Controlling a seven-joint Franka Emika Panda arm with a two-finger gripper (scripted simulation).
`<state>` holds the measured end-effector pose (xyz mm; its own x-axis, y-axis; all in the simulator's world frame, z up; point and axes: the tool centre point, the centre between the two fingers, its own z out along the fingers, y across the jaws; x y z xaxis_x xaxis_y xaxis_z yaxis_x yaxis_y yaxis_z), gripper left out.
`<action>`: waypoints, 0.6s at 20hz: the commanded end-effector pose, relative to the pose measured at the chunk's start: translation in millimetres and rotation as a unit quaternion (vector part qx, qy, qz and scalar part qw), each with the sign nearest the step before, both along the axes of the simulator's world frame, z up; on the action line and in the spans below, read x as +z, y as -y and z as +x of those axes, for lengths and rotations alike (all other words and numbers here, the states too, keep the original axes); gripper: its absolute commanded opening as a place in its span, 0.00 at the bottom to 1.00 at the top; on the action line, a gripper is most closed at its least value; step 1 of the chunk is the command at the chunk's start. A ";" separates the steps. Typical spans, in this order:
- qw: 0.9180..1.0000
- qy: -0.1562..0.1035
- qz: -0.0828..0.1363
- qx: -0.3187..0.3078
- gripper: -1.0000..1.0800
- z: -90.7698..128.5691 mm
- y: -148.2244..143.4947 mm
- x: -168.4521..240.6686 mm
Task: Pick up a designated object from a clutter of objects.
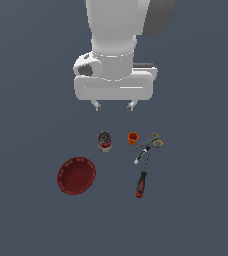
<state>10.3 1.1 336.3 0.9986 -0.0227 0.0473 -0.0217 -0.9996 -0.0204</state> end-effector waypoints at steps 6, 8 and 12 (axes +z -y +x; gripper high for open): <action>1.000 0.000 0.007 -0.018 0.96 -1.5 11.4 -0.1; 1.000 0.001 0.012 -0.029 0.96 -3.2 19.3 0.5; 0.999 0.001 0.014 -0.033 0.96 -5.2 24.0 2.1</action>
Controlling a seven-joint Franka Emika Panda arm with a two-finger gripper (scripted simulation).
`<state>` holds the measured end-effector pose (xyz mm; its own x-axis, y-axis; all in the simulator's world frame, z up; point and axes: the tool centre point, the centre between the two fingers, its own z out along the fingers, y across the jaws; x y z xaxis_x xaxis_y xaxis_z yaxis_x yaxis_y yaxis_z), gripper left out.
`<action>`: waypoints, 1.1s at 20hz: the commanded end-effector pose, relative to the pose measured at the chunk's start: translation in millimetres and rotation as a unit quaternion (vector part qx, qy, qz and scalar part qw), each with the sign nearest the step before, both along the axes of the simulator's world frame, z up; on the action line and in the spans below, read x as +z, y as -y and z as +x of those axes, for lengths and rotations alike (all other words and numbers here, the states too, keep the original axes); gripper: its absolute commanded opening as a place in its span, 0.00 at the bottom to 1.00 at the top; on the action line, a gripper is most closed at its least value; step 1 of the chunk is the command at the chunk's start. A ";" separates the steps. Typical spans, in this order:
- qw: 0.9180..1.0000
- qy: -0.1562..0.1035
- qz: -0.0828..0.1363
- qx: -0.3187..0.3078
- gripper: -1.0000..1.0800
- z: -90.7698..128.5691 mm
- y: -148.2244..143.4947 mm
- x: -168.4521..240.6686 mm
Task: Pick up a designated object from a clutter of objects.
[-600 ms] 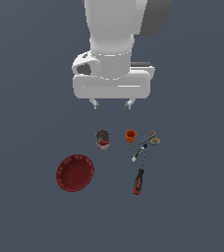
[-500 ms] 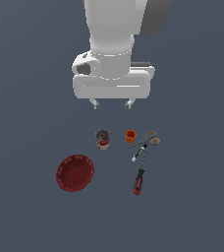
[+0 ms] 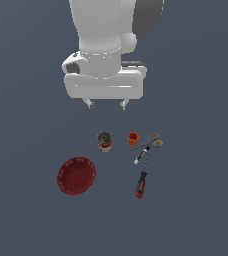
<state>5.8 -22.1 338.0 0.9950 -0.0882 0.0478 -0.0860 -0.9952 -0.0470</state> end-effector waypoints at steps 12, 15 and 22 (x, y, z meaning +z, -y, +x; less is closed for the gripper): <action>1.000 -0.005 -0.004 -0.018 0.96 22.3 -17.5 -30.4; 1.000 -0.008 -0.006 -0.028 0.96 33.7 -27.9 -48.4; 0.998 -0.015 -0.011 -0.058 0.96 63.1 -63.3 -109.1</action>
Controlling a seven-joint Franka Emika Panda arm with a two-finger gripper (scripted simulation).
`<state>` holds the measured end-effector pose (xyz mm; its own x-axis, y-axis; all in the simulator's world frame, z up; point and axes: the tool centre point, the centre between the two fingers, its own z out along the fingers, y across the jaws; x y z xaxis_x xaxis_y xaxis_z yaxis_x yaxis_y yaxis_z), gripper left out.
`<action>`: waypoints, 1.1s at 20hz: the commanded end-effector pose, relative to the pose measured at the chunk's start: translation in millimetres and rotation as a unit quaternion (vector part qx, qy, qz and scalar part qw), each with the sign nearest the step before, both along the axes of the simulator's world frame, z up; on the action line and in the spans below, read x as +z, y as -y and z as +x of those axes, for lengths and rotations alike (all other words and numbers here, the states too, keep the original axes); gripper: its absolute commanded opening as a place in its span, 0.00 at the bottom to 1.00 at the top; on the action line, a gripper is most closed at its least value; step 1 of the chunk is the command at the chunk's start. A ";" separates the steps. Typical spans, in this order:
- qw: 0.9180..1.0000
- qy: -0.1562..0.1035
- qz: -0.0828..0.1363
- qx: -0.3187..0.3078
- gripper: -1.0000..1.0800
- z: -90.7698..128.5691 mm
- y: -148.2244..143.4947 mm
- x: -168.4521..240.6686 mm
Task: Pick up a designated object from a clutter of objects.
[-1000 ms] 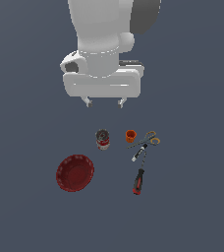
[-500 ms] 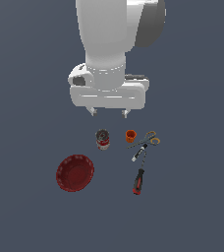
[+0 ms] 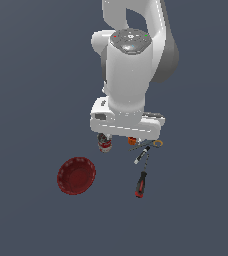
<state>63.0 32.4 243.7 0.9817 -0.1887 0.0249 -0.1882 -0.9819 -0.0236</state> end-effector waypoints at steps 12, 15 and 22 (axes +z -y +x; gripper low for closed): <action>0.998 -0.011 -0.007 -0.056 0.96 31.4 -75.0 -129.8; 0.998 -0.013 -0.008 -0.063 0.96 32.4 -86.1 -149.6; 0.997 -0.015 -0.008 -0.074 0.96 32.2 -100.7 -176.1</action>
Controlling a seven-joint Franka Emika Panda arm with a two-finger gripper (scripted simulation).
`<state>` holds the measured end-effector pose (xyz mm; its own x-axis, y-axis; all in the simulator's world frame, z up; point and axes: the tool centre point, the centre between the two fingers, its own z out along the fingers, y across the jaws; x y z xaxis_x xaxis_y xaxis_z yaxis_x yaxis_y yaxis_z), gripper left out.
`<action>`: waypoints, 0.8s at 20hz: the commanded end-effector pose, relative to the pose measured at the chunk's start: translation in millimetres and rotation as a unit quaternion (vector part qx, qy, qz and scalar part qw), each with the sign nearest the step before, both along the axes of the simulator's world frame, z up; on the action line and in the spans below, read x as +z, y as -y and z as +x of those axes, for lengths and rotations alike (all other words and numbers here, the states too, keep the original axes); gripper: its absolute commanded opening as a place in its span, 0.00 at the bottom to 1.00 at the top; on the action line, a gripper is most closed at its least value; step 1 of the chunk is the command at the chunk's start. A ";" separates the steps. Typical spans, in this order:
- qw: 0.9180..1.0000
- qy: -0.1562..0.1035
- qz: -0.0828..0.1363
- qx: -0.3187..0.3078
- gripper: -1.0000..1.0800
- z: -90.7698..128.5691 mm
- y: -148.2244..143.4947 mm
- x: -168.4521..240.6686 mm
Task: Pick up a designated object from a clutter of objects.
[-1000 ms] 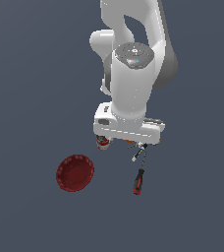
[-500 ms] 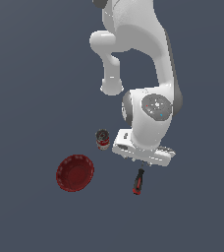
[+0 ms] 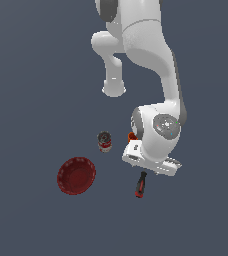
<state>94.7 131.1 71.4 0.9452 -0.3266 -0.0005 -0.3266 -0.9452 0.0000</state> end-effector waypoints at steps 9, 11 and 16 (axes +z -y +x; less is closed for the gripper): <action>1.000 0.000 0.000 -0.002 0.96 -0.3 -3.2 -14.3; 1.000 0.000 0.000 -0.002 0.96 -0.5 -3.2 -22.7; 1.000 0.000 0.000 -0.003 0.96 -1.1 -3.3 -47.9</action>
<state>93.7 134.2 30.5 0.9433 -0.3319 -0.0007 -0.3319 -0.9433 0.0004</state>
